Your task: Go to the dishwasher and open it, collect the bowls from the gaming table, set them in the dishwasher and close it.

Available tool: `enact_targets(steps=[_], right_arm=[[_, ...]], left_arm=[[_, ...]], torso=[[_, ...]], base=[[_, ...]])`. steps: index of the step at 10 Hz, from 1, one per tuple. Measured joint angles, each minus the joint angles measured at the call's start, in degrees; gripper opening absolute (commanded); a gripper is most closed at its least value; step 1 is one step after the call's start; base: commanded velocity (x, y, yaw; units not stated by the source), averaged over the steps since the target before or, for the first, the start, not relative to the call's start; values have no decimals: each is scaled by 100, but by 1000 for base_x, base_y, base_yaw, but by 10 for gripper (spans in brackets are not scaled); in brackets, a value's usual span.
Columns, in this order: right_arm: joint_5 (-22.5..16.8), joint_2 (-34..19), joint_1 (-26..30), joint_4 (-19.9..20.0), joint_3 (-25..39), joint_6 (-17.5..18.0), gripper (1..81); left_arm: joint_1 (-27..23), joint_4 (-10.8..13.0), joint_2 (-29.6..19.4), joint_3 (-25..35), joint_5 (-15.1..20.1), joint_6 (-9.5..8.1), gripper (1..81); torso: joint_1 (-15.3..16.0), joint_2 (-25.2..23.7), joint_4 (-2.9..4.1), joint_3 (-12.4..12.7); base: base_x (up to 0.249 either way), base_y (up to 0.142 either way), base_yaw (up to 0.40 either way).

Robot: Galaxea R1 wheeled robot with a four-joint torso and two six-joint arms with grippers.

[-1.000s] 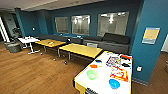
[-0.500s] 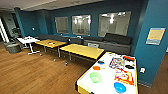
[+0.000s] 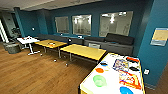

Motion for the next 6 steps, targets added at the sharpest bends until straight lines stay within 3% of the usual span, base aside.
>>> enact_targets(steps=[6], right_arm=[[-2,0,-35,0,0,-1,811]], left_arm=[[30,0,15,0,11,0,811]], torso=[[-2,0,0,0]], base=[[136,84,0]])
